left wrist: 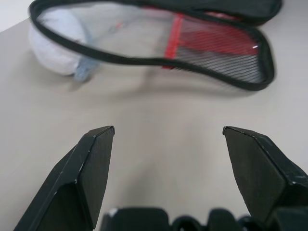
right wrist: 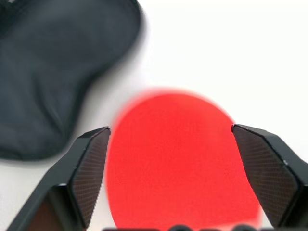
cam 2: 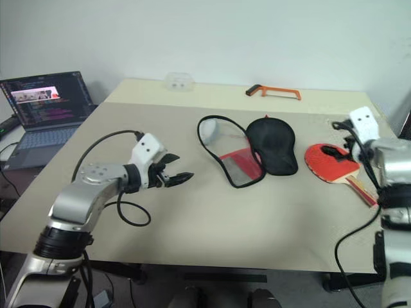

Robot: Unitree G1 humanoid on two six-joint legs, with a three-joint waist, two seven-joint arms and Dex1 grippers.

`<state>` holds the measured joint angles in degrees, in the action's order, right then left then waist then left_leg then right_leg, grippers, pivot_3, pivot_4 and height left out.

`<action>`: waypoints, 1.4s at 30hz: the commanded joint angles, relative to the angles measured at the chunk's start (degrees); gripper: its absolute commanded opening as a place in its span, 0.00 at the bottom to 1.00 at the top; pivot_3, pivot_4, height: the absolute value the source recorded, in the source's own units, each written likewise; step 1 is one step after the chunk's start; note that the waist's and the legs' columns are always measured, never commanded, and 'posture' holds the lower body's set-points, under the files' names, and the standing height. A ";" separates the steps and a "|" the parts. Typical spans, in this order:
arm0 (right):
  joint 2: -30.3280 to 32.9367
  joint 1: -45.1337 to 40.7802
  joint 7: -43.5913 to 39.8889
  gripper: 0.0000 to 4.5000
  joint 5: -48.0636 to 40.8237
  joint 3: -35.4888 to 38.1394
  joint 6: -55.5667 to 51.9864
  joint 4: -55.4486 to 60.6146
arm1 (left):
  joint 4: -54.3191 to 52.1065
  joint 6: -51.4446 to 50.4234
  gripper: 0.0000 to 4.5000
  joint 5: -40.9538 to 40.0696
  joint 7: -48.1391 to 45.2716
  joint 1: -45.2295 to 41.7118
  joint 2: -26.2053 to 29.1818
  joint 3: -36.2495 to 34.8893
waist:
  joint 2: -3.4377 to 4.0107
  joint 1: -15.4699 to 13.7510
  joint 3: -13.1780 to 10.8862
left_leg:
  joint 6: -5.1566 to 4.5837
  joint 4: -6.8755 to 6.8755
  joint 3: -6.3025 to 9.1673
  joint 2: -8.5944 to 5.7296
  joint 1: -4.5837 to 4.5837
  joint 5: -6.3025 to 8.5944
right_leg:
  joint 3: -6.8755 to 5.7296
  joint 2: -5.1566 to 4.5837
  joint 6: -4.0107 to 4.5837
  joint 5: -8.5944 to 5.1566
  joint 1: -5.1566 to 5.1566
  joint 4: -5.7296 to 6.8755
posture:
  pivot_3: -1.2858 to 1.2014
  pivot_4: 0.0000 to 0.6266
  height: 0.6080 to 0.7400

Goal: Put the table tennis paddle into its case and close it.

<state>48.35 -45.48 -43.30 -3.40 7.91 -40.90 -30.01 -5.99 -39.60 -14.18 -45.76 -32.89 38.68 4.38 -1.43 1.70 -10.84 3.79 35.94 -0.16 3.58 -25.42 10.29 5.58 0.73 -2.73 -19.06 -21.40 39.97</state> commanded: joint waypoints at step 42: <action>-2.35 -3.78 -1.62 0.22 3.25 -7.24 -0.70 -15.03 | -2.59 -0.16 0.88 -0.27 -0.84 -1.63 -1.18 0.68 | 0.03 2.74 -0.01 | 0.00 0.01 -0.03 0.09 0.41 0.00 | 0.14 0.13 -0.01 0.01 0.31 0.08 | 0.52 0.24 1.00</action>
<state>46.78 -48.25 -46.04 1.39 -1.15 -40.83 -45.83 -6.34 -39.75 -14.13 -46.85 -34.33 36.80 6.73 -1.40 4.43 -10.85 3.79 35.96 -0.19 3.67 -25.00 10.29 5.73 0.86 -2.74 -19.05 -21.07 40.05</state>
